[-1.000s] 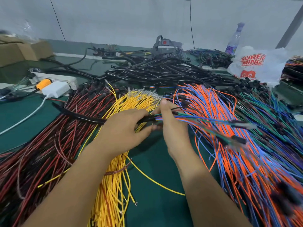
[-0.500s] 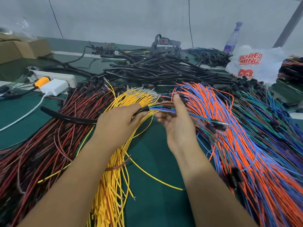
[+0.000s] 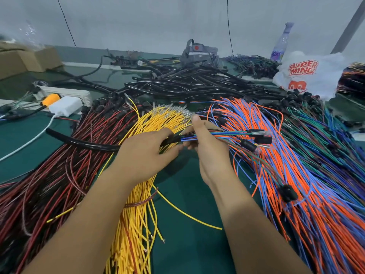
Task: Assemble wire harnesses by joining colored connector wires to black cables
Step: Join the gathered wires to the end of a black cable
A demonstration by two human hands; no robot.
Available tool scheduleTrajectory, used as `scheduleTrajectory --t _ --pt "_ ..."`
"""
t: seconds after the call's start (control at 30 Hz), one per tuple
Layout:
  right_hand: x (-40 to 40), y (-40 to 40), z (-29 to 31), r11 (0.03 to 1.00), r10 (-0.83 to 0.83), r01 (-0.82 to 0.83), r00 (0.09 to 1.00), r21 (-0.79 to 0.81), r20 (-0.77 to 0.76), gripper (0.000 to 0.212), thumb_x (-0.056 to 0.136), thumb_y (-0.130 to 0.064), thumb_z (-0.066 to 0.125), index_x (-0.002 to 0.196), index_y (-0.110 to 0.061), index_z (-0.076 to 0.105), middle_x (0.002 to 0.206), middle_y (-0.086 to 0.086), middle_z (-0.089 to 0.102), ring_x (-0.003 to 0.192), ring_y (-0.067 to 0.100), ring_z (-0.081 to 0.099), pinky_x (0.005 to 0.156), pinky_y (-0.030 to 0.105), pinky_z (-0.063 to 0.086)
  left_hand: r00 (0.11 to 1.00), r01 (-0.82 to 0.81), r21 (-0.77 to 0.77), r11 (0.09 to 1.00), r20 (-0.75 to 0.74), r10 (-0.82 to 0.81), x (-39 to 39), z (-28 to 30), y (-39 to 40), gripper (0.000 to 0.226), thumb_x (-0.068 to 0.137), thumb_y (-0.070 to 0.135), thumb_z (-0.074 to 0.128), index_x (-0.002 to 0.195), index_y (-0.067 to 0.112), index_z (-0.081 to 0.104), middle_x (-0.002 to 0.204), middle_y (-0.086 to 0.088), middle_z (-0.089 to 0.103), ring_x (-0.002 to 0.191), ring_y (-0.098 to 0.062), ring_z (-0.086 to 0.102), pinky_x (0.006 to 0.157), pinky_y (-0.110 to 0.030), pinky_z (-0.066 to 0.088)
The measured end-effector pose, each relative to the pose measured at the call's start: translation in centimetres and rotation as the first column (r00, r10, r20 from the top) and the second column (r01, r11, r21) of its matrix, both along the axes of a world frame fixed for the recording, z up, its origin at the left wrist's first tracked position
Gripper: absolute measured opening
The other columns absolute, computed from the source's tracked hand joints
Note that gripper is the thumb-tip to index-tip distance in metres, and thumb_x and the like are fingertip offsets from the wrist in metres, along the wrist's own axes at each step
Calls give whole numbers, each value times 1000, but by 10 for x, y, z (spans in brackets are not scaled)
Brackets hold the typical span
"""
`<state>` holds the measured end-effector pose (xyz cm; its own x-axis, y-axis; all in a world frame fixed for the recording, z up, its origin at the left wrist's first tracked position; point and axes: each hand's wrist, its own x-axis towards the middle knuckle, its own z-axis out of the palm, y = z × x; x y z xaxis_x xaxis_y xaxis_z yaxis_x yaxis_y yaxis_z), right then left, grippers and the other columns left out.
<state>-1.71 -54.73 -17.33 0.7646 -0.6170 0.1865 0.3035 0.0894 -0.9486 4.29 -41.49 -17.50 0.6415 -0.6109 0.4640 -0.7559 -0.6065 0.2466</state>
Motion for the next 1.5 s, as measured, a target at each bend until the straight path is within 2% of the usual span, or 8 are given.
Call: scheduleTrajectory --t 0.2,0.4,0.57,0.8,1.1,1.2,1.37,1.5 --pt "0 -1 -1 1000 -9 10 999 13 -41 37 97 -29 57 60 -21 58 56 -10 59 48 4 52 46 16 40 980 127 -182 975 -130 -152 -8 4 -4 43 85 60 39 104 34 66 80 9 56 74 -9 51 60 -30 37" --pt "-7 -6 4 955 200 -195 980 222 1 25 95 -31 57 77 -14 61 56 -7 55 46 6 47 46 17 34 991 99 -270 958 116 -70 -3 7 -7 15 89 23 66 102 18 72 78 -1 54 76 -24 52 63 -36 42" --pt "-12 -8 6 838 270 -298 955 458 126 16 95 -15 57 81 -10 65 65 -2 65 51 6 58 49 14 46 980 3 -214 977 195 39 -4 7 -2 17 92 30 58 102 25 70 81 5 63 77 -24 59 57 -29 40" --pt "-6 -12 3 965 144 -165 983 204 113 13 93 -2 58 82 -6 64 64 2 65 53 11 63 53 19 49 997 51 -263 963 77 -31 -6 8 -3 30 90 48 48 102 29 68 78 11 60 76 -9 48 63 -29 39" --pt "-4 0 -2 977 50 -73 992 -199 -116 17 91 -10 62 76 -17 66 66 0 63 55 10 58 54 22 46 993 116 -198 973 5 -118 -1 6 -5 33 85 41 54 100 19 73 79 2 59 82 -22 52 74 -43 42" --pt "-3 0 -2 993 75 -86 987 -80 -139 18 94 -20 61 77 -16 65 63 0 58 50 9 50 47 18 38 995 100 -189 977 18 -99 0 6 -6 30 87 44 52 94 21 71 79 4 61 81 -20 52 72 -43 43" --pt "-7 -8 4 867 257 -222 966 445 -20 27 95 -36 55 85 -15 67 63 -3 60 52 8 53 51 18 41 996 -18 -226 974 76 36 3 6 -7 32 92 46 48 95 22 69 81 5 61 79 -21 48 73 -40 40" --pt "-9 -14 2 824 170 -173 984 539 55 19 93 -26 61 98 -8 67 76 4 64 58 11 61 53 17 49 996 -29 -203 979 78 45 4 5 -6 26 96 43 50 98 23 66 84 7 61 81 -17 46 77 -39 34"
